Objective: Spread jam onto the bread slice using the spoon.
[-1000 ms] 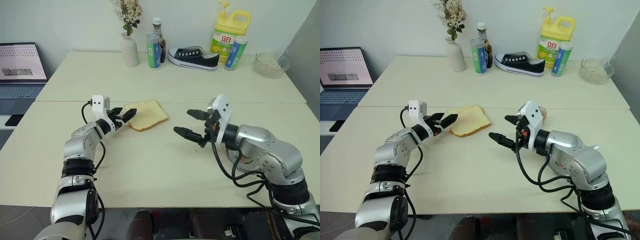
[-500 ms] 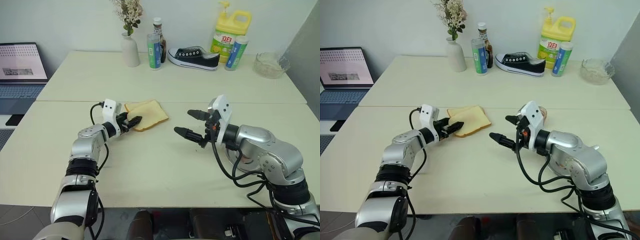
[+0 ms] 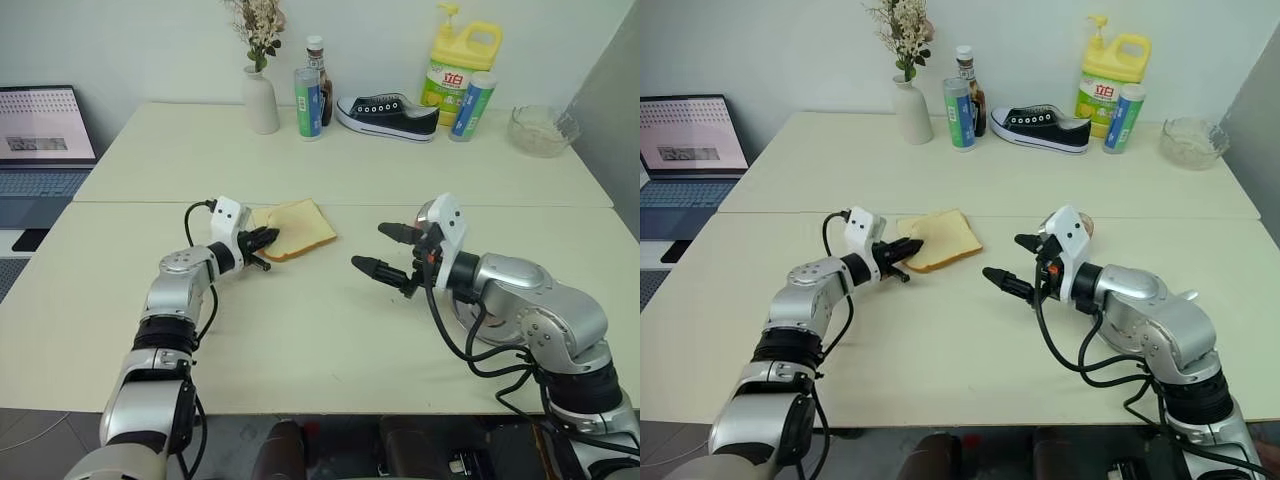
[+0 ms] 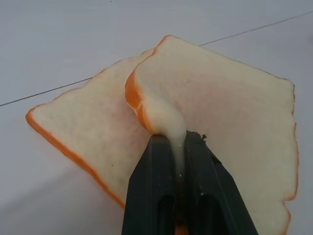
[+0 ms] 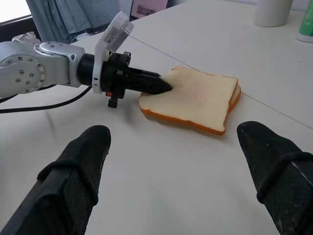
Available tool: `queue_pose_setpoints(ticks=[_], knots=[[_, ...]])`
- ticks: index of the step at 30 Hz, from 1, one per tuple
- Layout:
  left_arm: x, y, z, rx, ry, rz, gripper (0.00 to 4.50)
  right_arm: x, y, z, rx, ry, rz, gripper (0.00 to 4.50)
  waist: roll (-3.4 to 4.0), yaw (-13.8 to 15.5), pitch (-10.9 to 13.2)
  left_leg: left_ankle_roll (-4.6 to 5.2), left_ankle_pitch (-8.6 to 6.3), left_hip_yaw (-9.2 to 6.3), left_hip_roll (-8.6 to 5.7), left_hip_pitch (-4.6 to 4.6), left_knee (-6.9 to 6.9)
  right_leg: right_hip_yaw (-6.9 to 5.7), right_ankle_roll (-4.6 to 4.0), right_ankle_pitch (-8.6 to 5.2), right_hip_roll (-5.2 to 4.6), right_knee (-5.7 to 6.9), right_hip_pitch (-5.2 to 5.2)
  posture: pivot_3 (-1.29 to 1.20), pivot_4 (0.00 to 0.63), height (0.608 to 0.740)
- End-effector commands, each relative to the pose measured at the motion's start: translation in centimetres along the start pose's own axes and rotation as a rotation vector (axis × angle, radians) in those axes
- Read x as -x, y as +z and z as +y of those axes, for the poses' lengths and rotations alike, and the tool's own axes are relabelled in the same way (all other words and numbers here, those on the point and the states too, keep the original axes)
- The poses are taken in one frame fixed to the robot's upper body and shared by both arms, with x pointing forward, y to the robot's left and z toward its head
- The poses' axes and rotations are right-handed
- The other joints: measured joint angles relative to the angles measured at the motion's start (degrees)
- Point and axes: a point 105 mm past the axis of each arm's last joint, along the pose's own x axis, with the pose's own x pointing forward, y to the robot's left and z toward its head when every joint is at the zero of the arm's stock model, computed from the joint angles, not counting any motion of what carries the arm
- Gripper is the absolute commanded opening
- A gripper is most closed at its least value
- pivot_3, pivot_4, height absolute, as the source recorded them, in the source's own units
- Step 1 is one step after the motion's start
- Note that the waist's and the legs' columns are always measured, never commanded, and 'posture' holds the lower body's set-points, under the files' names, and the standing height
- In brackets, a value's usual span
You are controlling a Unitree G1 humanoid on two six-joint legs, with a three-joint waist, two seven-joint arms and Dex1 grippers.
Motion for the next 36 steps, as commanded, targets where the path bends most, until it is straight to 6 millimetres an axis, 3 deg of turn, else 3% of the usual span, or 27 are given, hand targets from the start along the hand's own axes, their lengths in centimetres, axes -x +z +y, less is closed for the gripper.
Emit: queue_pose_setpoints(ticks=[1, 4, 6, 9, 12, 15, 20, 22, 24, 30, 36], knots=[[0.8, 6.2, -0.4, -0.156, -0.065, -0.132, 0.01, 1.4, 1.8, -0.3, 0.064, -0.018, -0.033, 4.5, 0.0, 0.01, 0.0, 0.0, 0.0, 0.0, 0.0, -0.01, 0.0, 0.0, 0.0, 0.0, 0.0, 0.0, -0.02, 0.0, 0.15, 0.74], [2.5, 10.3, -3.5, -0.225, -0.278, -0.187, 0.01, 3.7, 2.3, 0.6, 0.075, 0.039, 0.007, 4.5, 0.0, 0.12, 0.0, 0.0, 0.0, 0.0, 0.0, -0.12, -0.02, 0.0, 0.0, 0.0, 0.0, -0.03, -0.11, 0.0, 0.15, 0.74], [3.3, 11.3, -4.9, -0.229, -0.355, -0.195, 0.01, 4.6, 2.2, 1.3, 0.074, 0.072, 0.035, 4.5, 0.0, 0.1, 0.0, 0.0, 0.0, 0.02, 0.01, -0.15, -0.05, 0.0, 0.0, 0.0, -0.01, -0.14, -0.11, 0.0, 0.15, 0.74], [5.3, 13.1, -10.1, -0.158, -0.637, -0.204, 0.01, 7.5, 2.3, 2.6, 0.054, 0.123, 0.093, 4.5, 0.0, 0.07, 0.0, 0.01, -0.01, 0.06, 0.02, -0.14, -0.08, 0.04, 0.01, -0.01, -0.01, -0.23, -0.09, 0.0, 0.15, 0.74], [5.7, 11.5, -12.9, -0.081, -0.753, -0.144, 0.01, 8.7, 2.9, 3.3, 0.028, 0.125, 0.092, 4.5, 0.0, -0.06, 0.0, 0.01, -0.01, 0.08, 0.03, -0.13, -0.07, 0.07, 0.02, -0.02, 0.0, -0.23, -0.06, 0.0, 0.15, 0.74], [4.7, 6.4, -14.4, -0.076, -0.754, 0.006, 0.01, 9.1, 2.6, 3.9, 0.003, 0.12, 0.104, 4.5, 0.11, -0.43, -0.06, 0.02, -0.02, 0.09, 0.04, 0.34, -0.11, 0.12, 0.02, -0.03, 0.03, -0.25, 0.37, 0.0, 0.15, 0.74], [2.5, -1.1, -14.7, -0.119, -0.63, 0.163, 0.01, 9.0, 1.5, 4.5, -0.04, 0.096, 0.12, 4.5, 0.05, -0.03, -0.03, 0.03, -0.02, 0.04, 0.1, 0.47, -0.1, 0.16, 0.15, -0.14, 0.14, -0.26, 0.49, 0.0, 0.15, 0.74], [1.5, -2.7, -14.2, -0.174, -0.57, 0.192, 0.01, 8.9, 1.2, 4.5, -0.052, 0.086, 0.119, 4.5, 0.04, 0.09, -0.02, 0.03, -0.01, 0.06, 0.06, 0.47, -0.03, 0.16, 0.19, -0.15, 0.11, -0.27, 0.52, 0.0, 0.15, 0.74], [1.0, -3.0, -14.1, -0.211, -0.564, 0.191, 0.01, 8.9, 1.1, 4.5, -0.058, 0.081, 0.119, 4.5, 0.03, 0.25, -0.02, 0.02, -0.01, 0.07, 0.03, 0.41, 0.03, 0.16, 0.21, -0.13, 0.09, -0.29, 0.52, 0.0, 0.15, 0.74], [-1.8, -1.4, -13.9, -0.224, -0.477, 0.11, 0.01, 8.8, 0.6, 4.2, -0.067, 0.059, 0.127, 4.5, 0.03, 0.7, -0.03, 0.02, -0.01, 0.08, -0.03, 0.32, 0.08, 0.14, 0.22, -0.09, 0.02, -0.35, 0.51, 0.0, 0.15, 0.74], [-2.8, -1.1, -13.0, -0.229, -0.408, 0.091, 0.01, 8.9, 0.3, 3.9, -0.069, 0.046, 0.133, 4.5, 0.03, 0.68, -0.03, 0.02, -0.01, 0.07, -0.02, 0.31, 0.05, 0.13, 0.22, -0.09, 0.04, -0.34, 0.49, 0.0, 0.15, 0.74]])
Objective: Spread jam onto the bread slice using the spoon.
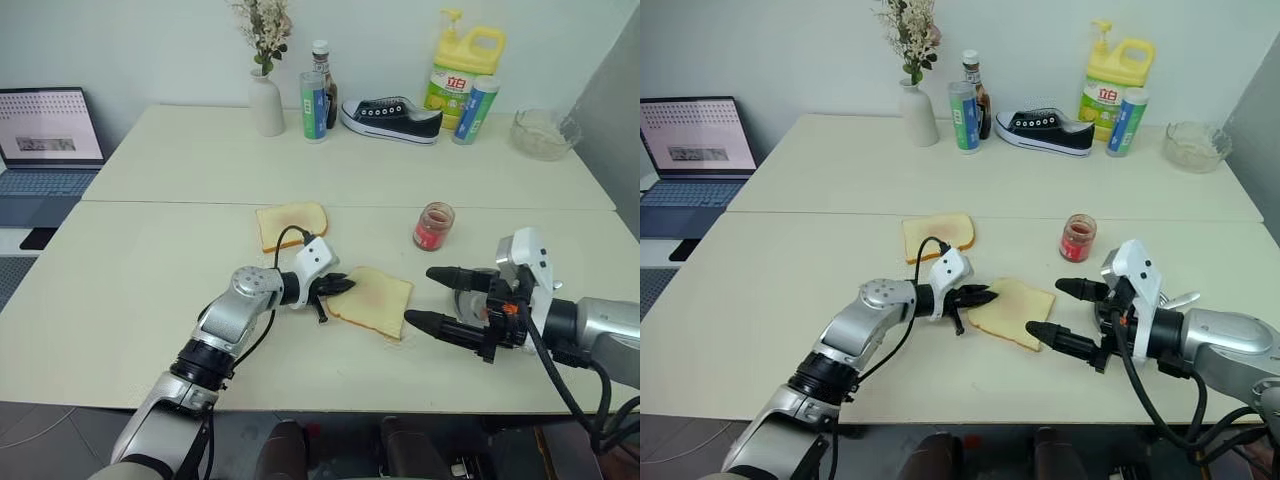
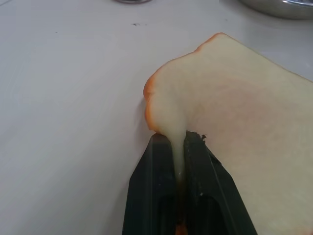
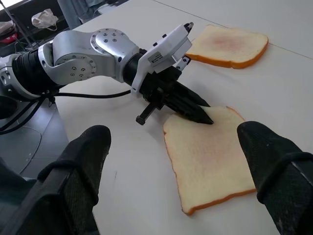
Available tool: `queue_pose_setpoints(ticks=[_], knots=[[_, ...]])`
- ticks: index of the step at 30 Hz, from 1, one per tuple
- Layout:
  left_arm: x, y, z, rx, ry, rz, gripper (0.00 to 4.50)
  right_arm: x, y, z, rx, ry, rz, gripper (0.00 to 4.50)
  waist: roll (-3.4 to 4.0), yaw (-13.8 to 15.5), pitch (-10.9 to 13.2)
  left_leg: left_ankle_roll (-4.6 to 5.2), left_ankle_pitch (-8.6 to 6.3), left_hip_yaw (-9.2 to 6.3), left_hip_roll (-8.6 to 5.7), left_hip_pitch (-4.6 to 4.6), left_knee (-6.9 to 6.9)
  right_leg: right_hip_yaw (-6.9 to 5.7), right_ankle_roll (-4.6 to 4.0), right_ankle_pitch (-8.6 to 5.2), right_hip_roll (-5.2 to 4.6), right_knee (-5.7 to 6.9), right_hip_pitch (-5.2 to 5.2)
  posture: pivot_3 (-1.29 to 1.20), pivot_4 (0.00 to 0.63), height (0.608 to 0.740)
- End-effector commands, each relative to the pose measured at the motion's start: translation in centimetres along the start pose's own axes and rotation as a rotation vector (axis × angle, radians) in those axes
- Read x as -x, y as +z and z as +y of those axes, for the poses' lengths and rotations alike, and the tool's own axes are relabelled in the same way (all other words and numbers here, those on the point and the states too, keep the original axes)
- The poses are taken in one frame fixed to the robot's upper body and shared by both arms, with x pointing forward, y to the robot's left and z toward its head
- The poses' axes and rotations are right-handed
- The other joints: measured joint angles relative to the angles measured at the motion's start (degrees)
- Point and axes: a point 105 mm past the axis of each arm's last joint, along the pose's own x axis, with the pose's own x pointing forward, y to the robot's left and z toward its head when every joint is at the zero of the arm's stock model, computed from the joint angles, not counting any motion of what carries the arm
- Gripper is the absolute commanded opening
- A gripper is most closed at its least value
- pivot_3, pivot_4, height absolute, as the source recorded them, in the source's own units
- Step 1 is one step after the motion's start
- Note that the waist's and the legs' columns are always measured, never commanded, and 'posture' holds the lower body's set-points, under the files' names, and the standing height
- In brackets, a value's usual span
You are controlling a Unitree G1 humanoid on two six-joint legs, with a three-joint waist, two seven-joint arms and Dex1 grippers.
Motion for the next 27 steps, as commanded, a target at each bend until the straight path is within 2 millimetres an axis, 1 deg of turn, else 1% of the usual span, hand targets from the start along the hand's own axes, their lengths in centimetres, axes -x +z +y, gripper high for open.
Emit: queue_pose_setpoints(ticks=[1, 6, 8, 9, 14, 17, 18, 20, 21, 23, 25, 27], knots=[[0.4, 0.8, 1.4, -0.03, 0.071, -0.021, 0.01, 0.3, 0.5, 0.0, 0.028, -0.009, -0.022, 4.5, 0.0, 0.0, 0.0, 0.0, 0.0, -0.01, 0.0, 0.0, 0.0, -0.01, 0.0, 0.0, 0.0, 0.0, 0.0, 0.0, 0.15, 0.74], [0.8, 0.7, 2.0, -0.018, 0.1, -0.013, 0.01, 0.4, 0.4, -0.1, 0.024, -0.017, -0.023, 4.5, 0.0, -0.01, 0.0, 0.0, 0.0, -0.01, 0.0, 0.01, 0.01, 0.0, 0.02, -0.01, 0.0, 0.01, 0.0, 0.0, 0.15, 0.74], [1.1, 0.8, 1.7, -0.015, 0.075, -0.013, 0.6, 0.4, 0.4, -0.2, 0.024, -0.018, -0.022, 4.5, 0.0, -0.03, 0.0, 0.0, 0.0, -0.01, 0.01, 0.01, 0.01, 0.0, 0.02, -0.01, 0.01, 0.01, 0.0, 0.0, 0.15, 0.74], [1.2, 0.8, 1.6, -0.009, 0.066, -0.013, 0.8, 0.5, 0.4, -0.2, 0.024, -0.019, -0.022, 4.5, 0.0, -0.09, 0.0, 0.0, 0.0, -0.01, 0.01, 0.01, 0.0, -0.01, 0.02, -0.01, 0.02, 0.01, 0.0, 0.0, 0.15, 0.74], [1.8, 0.7, 2.0, 0.013, 0.079, -0.001, 2.38, 0.6, 0.1, -0.6, 0.013, -0.042, -0.02, 4.5, 0.0, -0.49, 0.0, 0.0, 0.0, -0.01, 0.02, 0.02, -0.04, 0.0, 0.03, -0.02, 0.03, 0.0, 0.0, 0.0, 0.15, 0.74], [3.3, 1.1, 2.7, 0.007, 0.092, 0.001, 3.29, 1.0, -0.3, -1.2, -0.013, -0.091, -0.027, 4.5, 0.0, -0.58, 0.0, 0.0, 0.0, -0.01, 0.03, 0.01, -0.06, -0.01, 0.02, -0.01, 0.03, 0.0, -0.03, 0.0, 0.15, 0.74], [4.1, 1.3, 3.0, -0.008, 0.101, 0.004, 3.67, 1.3, -0.6, -1.5, -0.027, -0.12, -0.028, 4.5, -0.01, -0.58, 0.0, 0.0, 0.0, -0.02, 0.03, 0.01, -0.08, -0.01, 0.02, -0.02, 0.03, 0.0, -0.03, 0.0, 0.15, 0.74], [5.2, 1.7, 3.4, -0.028, 0.111, 0.006, 4.27, 2.0, -0.9, -2.0, -0.041, -0.163, -0.027, 4.5, 0.0, -0.6, 0.01, 0.0, 0.0, -0.03, 0.05, -0.01, -0.1, -0.02, 0.01, -0.02, 0.04, 0.0, -0.06, 0.0, 0.15, 0.74], [5.8, 2.4, 3.5, -0.045, 0.101, -0.005, 4.49, 2.7, -1.1, -2.4, -0.059, -0.199, -0.031, 4.5, 0.0, -0.57, 0.01, 0.0, 0.0, -0.03, 0.05, -0.02, -0.11, -0.03, 0.01, -0.02, 0.04, 0.0, -0.07, 0.0, 0.15, 0.74], [6.8, 4.3, 2.7, -0.103, 0.035, -0.049, 4.49, 4.6, -1.7, -3.6, -0.093, -0.294, -0.036, 4.5, 0.0, -0.46, 0.01, 0.0, 0.0, -0.03, 0.04, -0.06, -0.09, -0.04, 0.02, -0.03, 0.02, -0.02, -0.07, 0.0, 0.15, 0.74], [7.3, 6.8, 1.0, -0.176, -0.056, -0.131, 4.49, 6.5, -2.0, -4.6, -0.131, -0.382, -0.061, 4.5, -0.01, -0.04, 0.0, -0.01, 0.0, -0.03, 0.01, -0.12, -0.07, -0.05, 0.01, -0.02, -0.03, -0.06, -0.07, 0.0, 0.15, 0.74], [7.2, 8.8, -0.5, -0.227, -0.126, -0.208, 4.49, 8.4, -2.4, -5.8, -0.173, -0.477, -0.098, 4.5, -0.01, 0.41, 0.01, -0.01, 0.0, 0.0, -0.01, -0.11, -0.06, -0.04, 0.02, -0.02, -0.07, -0.08, -0.05, 0.0, 0.15, 0.74]])
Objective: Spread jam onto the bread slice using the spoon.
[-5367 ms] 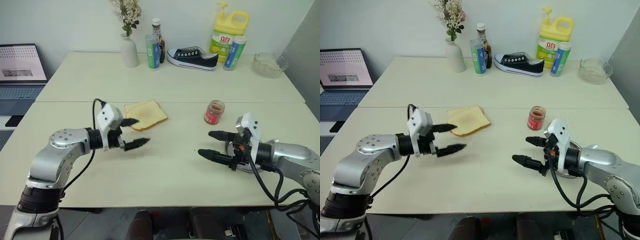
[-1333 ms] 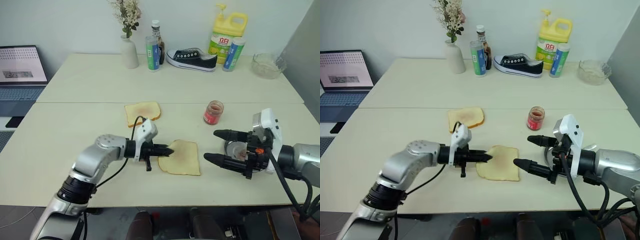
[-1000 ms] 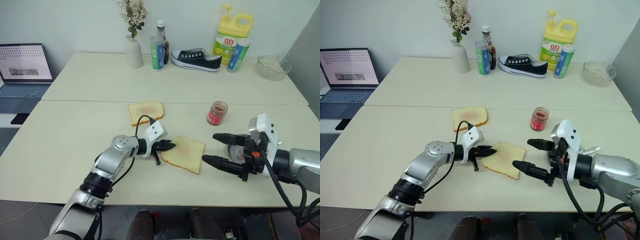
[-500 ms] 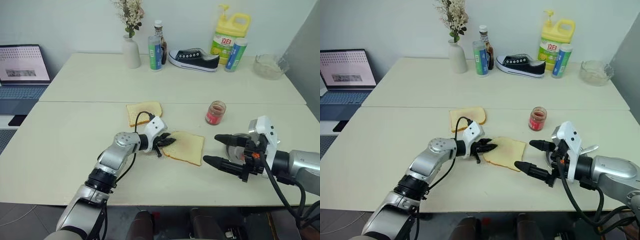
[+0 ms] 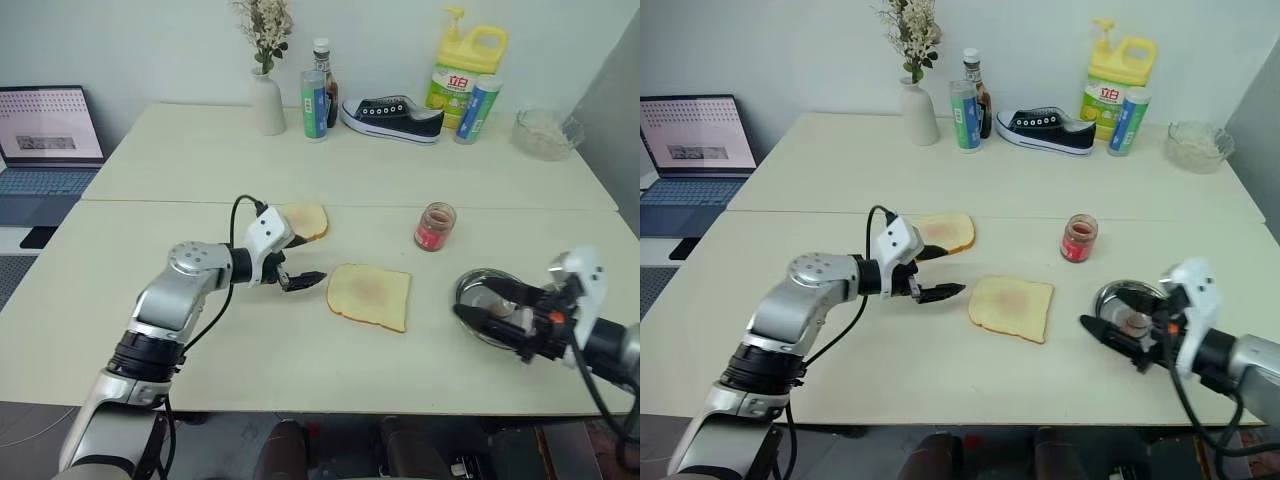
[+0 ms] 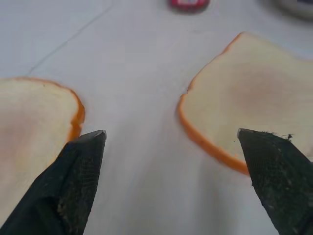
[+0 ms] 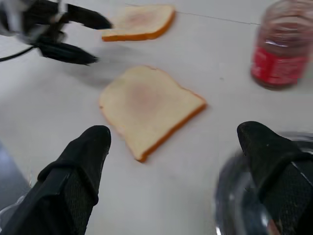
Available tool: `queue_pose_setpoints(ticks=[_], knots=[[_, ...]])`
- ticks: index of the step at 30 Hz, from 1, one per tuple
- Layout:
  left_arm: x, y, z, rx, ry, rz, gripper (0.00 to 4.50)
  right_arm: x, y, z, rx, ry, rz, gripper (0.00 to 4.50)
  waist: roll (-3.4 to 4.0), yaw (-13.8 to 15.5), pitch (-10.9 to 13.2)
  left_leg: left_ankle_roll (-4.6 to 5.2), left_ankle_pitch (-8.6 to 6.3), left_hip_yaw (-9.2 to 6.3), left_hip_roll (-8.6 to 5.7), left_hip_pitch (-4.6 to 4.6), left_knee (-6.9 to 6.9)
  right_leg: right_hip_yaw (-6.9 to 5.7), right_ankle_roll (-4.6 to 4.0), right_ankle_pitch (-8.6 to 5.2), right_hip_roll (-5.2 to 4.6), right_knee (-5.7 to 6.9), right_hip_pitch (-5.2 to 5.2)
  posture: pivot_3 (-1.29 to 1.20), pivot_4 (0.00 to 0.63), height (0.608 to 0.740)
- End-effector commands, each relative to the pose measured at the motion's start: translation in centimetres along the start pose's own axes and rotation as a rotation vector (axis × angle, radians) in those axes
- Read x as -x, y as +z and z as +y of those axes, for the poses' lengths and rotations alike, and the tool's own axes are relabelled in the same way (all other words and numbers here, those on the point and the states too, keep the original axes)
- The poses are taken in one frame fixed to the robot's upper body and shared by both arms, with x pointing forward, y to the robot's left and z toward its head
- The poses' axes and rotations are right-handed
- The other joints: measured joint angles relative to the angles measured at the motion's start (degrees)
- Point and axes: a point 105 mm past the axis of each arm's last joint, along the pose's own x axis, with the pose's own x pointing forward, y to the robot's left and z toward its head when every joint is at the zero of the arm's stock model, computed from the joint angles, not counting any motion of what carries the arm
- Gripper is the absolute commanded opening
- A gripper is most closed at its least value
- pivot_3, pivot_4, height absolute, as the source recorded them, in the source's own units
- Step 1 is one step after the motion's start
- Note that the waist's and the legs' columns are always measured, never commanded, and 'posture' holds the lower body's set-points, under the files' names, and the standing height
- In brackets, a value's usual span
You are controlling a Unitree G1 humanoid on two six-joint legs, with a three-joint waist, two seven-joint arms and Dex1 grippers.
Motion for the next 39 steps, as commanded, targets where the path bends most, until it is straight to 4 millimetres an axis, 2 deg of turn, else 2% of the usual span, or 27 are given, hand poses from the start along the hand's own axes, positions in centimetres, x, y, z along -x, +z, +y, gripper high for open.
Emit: queue_pose_setpoints(ticks=[1, 3, 6, 11, 16, 23, 28, 35, 39], knots=[[-0.5, 5.4, -2.9, -0.148, -0.15, -0.179, 4.49, 2.7, 1.0, -3.2, -0.051, -0.167, -0.116, 4.5, 0.0, 0.59, 0.0, 0.0, 0.0, 0.02, 0.0, 0.0, 0.01, 0.02, 0.02, -0.01, 0.0, -0.01, 0.01, 0.0, 0.15, 0.74], [-1.2, 6.1, -4.3, -0.239, -0.22, -0.183, 4.49, 4.1, 0.1, -5.1, -0.11, -0.274, -0.142, 4.5, 0.0, 0.73, 0.0, 0.0, 0.0, 0.04, -0.02, 0.01, 0.03, 0.03, 0.05, -0.02, 0.0, -0.01, 0.02, 0.0, 0.15, 0.74], [-2.4, 5.5, -5.6, -0.387, -0.295, -0.141, 4.49, 5.6, -1.3, -7.3, -0.207, -0.399, -0.184, 4.5, 0.05, 0.65, -0.03, 0.0, 0.0, 0.09, 0.0, 0.1, -0.03, 0.1, 0.04, -0.03, 0.05, 0.0, 0.04, 0.0, 0.15, 0.74], [-4.0, 6.2, -5.8, -0.393, -0.32, -0.2, 4.49, 6.7, -3.2, -9.7, -0.412, -0.486, -0.299, 4.5, 0.07, -0.22, -0.03, 0.01, 0.0, 0.11, 0.07, 0.15, -0.06, 0.15, 0.03, -0.05, 0.14, 0.06, 0.03, 0.0, 0.15, 0.74], [-4.6, 6.7, -6.5, -0.367, -0.354, -0.234, 4.49, 5.3, -4.6, -10.5, -0.58, -0.383, -0.328, 4.5, 0.08, -0.95, -0.04, 0.02, -0.01, 0.18, 0.05, 0.14, -0.05, 0.21, 0.03, -0.05, 0.13, 0.04, 0.04, 0.0, 0.15, 0.74], [-4.6, 7.1, -6.8, -0.344, -0.364, -0.254, 4.49, 3.0, -5.7, -14.3, -0.682, -0.336, -0.299, 4.5, 0.2, -0.96, -0.08, 0.03, 0.0, 0.2, 0.05, 0.21, -0.05, 0.23, 0.02, -0.04, 0.15, 0.07, 0.04, 0.0, 0.15, 0.74], [-4.3, 7.4, -7.2, -0.323, -0.357, -0.259, 4.49, 0.8, -5.5, -14.6, -0.682, -0.249, -0.259, 4.5, 0.21, -0.99, -0.08, 0.03, -0.01, 0.19, 0.05, 0.19, -0.07, 0.21, -0.01, -0.02, 0.15, 0.05, 0.03, 0.0, 0.15, 0.74], [-4.1, 7.6, -7.1, -0.313, -0.336, -0.252, 4.49, -0.9, -4.9, -15.5, -0.688, -0.22, -0.256, 4.5, 0.2, -0.97, -0.08, 0.02, 0.0, 0.19, 0.05, 0.21, -0.04, 0.21, 0.0, -0.02, 0.14, 0.06, 0.04, 0.0, 0.15, 0.74], [-3.9, 7.5, -7.0, -0.313, -0.323, -0.244, 4.49, -1.5, -4.7, -15.3, -0.696, -0.187, -0.249, 4.5, 0.19, -1.02, -0.07, 0.02, 0.0, 0.19, 0.04, 0.2, -0.04, 0.22, -0.08, 0.03, 0.13, 0.05, 0.04, 0.0, 0.15, 0.74]])
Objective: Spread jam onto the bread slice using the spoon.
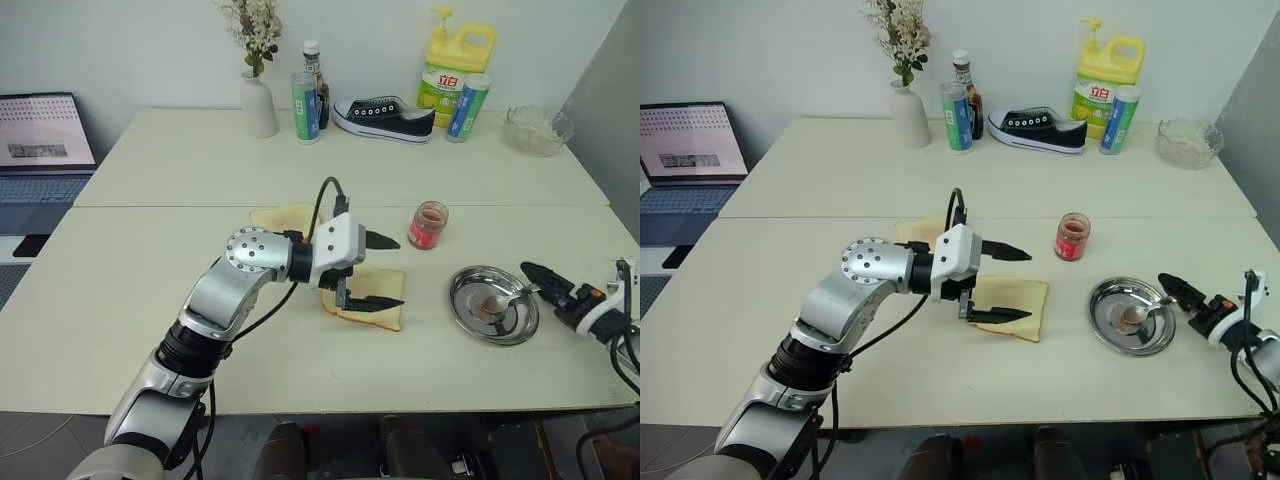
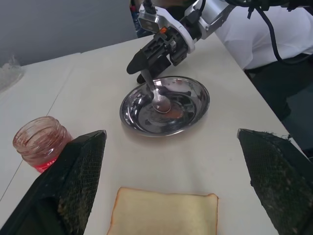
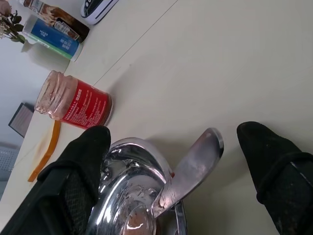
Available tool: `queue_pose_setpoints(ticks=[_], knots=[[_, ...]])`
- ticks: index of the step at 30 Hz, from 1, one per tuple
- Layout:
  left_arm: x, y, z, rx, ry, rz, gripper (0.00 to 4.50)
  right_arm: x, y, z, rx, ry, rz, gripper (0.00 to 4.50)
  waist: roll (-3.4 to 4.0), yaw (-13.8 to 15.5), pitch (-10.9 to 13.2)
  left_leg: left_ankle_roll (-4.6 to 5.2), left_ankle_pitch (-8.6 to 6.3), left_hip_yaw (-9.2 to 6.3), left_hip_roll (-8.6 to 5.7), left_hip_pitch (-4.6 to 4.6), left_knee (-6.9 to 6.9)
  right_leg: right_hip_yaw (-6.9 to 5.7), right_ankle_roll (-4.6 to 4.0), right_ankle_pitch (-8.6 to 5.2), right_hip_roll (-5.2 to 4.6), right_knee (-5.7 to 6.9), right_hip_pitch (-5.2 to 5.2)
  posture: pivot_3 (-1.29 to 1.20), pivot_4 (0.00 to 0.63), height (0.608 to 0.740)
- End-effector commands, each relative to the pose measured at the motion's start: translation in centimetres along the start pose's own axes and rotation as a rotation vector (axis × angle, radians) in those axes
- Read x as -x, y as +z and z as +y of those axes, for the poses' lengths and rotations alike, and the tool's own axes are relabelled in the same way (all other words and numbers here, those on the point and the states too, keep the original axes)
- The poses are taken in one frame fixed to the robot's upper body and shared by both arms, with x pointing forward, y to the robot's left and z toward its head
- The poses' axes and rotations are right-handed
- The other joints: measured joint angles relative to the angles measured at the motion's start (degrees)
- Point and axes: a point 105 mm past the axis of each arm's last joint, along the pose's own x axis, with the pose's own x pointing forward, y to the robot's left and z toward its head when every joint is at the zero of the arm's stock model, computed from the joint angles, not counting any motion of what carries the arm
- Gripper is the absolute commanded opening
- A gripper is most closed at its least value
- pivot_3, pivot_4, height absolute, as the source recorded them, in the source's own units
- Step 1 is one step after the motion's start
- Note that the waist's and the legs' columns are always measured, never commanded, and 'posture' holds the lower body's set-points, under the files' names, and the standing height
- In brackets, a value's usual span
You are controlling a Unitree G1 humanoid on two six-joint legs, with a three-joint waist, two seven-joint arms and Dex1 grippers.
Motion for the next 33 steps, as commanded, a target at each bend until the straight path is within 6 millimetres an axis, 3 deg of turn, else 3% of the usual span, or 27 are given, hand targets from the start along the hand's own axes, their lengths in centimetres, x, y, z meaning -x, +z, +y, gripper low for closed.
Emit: queue_pose_setpoints(ticks=[1, 5, 6, 8, 17, 21, 24, 27, 30, 33], knots=[[0.5, 1.1, 0.1, -0.042, 0.021, -0.023, 4.49, -0.1, 0.6, 0.5, 0.014, 0.031, -0.002, 4.5, 0.0, -0.03, 0.0, 0.0, 0.0, 0.0, 0.0, 0.0, 0.0, 0.0, -0.04, 0.02, 0.0, 0.0, 0.0, 0.0, 0.15, 0.74], [0.6, 1.0, 0.2, -0.04, 0.028, -0.016, 4.5, -0.2, 0.7, 0.6, 0.002, 0.043, -0.003, 4.08, 0.0, -0.04, 0.0, 0.0, 0.0, 0.01, 0.0, 0.03, 0.0, 0.01, -0.07, 0.05, 0.0, 0.02, 0.0, 0.0, 0.15, 0.74], [0.7, 1.0, 0.2, -0.04, 0.03, -0.015, 4.5, -0.2, 0.7, 0.6, -0.001, 0.045, -0.006, 3.62, 0.0, -0.05, 0.0, 0.0, 0.0, 0.0, 0.0, 0.03, 0.0, 0.0, -0.07, 0.05, 0.0, 0.02, 0.0, 0.0, 0.15, 0.74], [0.7, 1.0, 0.4, -0.042, 0.033, -0.014, 4.5, -0.1, 0.8, 0.6, -0.003, 0.048, -0.01, 3.24, 0.0, 0.0, 0.0, 0.0, 0.0, 0.0, 0.0, 0.02, 0.0, 0.0, -0.08, 0.05, 0.0, 0.01, 0.0, 0.0, 0.15, 0.74], [0.7, 1.1, 0.8, -0.049, 0.04, -0.014, 4.5, 0.5, 1.2, 1.1, -0.005, 0.065, -0.029, 0.06, 0.01, 0.01, 0.0, 0.0, 0.0, 0.0, 0.0, 0.01, -0.01, -0.01, -0.08, 0.05, 0.0, 0.0, 0.0, 0.0, 0.15, 0.74], [0.7, 1.1, 0.8, -0.05, 0.042, -0.012, 4.5, 0.7, 1.8, 2.4, 0.019, 0.099, -0.046, 0.03, 0.0, 0.05, 0.0, 0.0, 0.0, -0.03, -0.01, 0.02, 0.01, -0.04, -0.04, 0.03, -0.01, 0.0, 0.03, 0.0, 0.15, 0.74], [1.0, 1.2, 1.1, -0.043, 0.058, -0.015, 4.5, 0.5, 2.9, 5.7, 0.096, 0.166, -0.076, 0.03, 0.01, 0.04, 0.01, 0.0, 0.0, -0.03, -0.01, 0.0, 0.0, -0.03, 0.04, -0.02, -0.01, 0.0, 0.01, 0.0, 0.15, 0.74], [1.8, 1.1, 1.9, -0.024, 0.107, -0.018, 4.5, 0.0, 4.2, 11.6, 0.225, 0.286, -0.113, 0.03, 0.1, -0.38, 0.06, 0.0, 0.0, -0.03, 0.0, -0.01, -0.02, 0.0, 0.05, -0.03, 0.01, 0.04, -0.03, 0.0, 0.15, 0.74], [2.3, 0.8, 2.7, -0.011, 0.15, -0.016, 4.5, -0.5, 5.3, 16.1, 0.304, 0.378, -0.153, 0.03, 0.13, -0.52, 0.08, 0.0, 0.0, -0.07, 0.01, 0.02, -0.01, -0.03, 0.1, -0.05, 0.03, 0.08, -0.03, 0.0, 0.15, 0.74], [2.4, 0.6, 3.3, -0.001, 0.19, -0.022, 4.5, -1.2, 6.2, 19.3, 0.355, 0.437, -0.176, 0.03, 0.13, -0.18, 0.08, 0.0, 0.0, -0.12, 0.02, -0.04, -0.01, -0.09, 0.1, -0.06, 0.03, 0.03, -0.03, 0.0, 0.15, 0.74]])
